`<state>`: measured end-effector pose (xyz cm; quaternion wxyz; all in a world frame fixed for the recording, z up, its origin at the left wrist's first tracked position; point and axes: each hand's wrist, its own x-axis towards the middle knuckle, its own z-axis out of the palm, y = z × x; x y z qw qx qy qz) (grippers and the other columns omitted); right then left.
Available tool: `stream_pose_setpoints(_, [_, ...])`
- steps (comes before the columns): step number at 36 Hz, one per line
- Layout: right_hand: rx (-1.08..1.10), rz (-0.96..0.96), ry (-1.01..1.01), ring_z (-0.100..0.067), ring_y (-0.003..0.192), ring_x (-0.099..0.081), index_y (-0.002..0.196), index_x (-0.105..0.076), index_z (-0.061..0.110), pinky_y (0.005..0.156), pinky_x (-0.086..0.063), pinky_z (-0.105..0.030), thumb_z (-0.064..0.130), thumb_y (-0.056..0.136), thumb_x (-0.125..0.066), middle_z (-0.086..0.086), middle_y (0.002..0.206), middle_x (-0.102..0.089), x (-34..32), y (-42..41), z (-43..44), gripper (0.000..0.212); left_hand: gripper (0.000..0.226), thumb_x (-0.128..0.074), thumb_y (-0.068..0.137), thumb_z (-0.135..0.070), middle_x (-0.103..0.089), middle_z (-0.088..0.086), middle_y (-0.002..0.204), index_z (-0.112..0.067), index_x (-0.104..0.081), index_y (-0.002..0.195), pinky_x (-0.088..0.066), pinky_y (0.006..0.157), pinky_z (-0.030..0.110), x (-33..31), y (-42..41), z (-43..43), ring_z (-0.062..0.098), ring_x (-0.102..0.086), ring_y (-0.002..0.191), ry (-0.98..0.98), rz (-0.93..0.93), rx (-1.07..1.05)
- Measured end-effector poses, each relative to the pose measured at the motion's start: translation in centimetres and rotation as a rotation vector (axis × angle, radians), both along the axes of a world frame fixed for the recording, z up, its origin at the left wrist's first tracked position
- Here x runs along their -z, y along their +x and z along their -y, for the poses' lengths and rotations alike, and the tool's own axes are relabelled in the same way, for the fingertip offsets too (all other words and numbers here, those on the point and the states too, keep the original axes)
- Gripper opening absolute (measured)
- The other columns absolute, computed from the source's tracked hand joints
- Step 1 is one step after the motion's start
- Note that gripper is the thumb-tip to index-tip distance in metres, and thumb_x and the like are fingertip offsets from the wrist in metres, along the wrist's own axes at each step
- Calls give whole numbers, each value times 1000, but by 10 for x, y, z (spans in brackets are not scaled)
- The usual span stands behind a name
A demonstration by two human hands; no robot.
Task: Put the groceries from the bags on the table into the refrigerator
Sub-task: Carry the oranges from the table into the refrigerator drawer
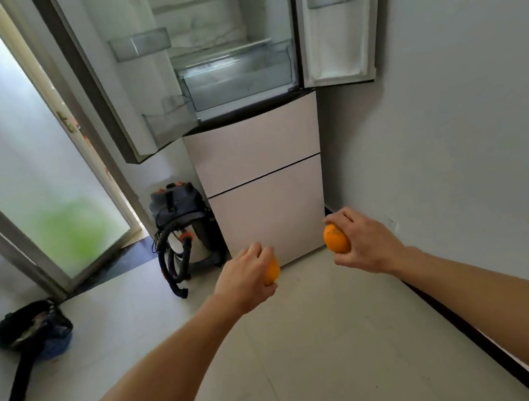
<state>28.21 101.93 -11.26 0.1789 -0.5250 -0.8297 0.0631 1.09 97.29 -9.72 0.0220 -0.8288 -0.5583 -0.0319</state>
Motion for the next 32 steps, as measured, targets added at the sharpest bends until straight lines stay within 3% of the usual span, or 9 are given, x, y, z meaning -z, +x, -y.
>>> stream_pose_setpoints(5, [-5,0,-7,-22,100,-56,135,-43,27,77,-54,-37,43,69,-77,2,126,-45,8,20,-102,75,62,-66,82,-42,-48,4,122,-19,-40,135,-50,80,38,6,24,-100,26,-53,107,10,-17,10])
stream_pose_setpoints(11, [-21,-32,30,-21,103,-56,135,-42,28,80,-51,-34,44,71,-77,3,128,-44,-12,40,-233,75,62,-67,82,-43,-47,3,125,-20,-41,133,-51,83,39,-15,43,-228,26,-51,111,30,-6,-25])
stream_pose_setpoints(16, [-61,-28,68,-20,103,-54,137,-40,29,80,-50,-33,43,72,-78,3,129,-42,-48,36,-329,77,67,-70,80,-46,-48,3,128,-21,-41,136,-50,85,39,-44,39,-314,26,-52,112,127,101,-106])
stream_pose_setpoints(21, [-104,-57,109,-20,102,-54,136,-39,30,76,-47,-30,43,72,-79,3,128,-42,-71,13,-416,76,67,-71,81,-45,-47,0,128,-23,-40,135,-46,81,32,-65,21,-389,22,-51,111,217,164,-133])
stream_pose_setpoints(28, [-117,-131,197,-18,103,-51,138,-40,29,79,-42,-30,40,73,-81,1,130,-43,-111,-27,-540,77,65,-73,79,-43,-50,1,124,-22,-44,133,-48,82,36,-121,-21,-511,24,-54,106,390,219,-168])
stream_pose_setpoints(32, [-114,-177,270,-23,103,-54,135,-41,29,81,-47,-35,38,71,-82,0,129,-45,-152,-48,-606,76,64,-77,77,-42,-52,4,121,-18,-48,128,-49,81,41,-172,-42,-580,28,-56,102,487,313,-185])
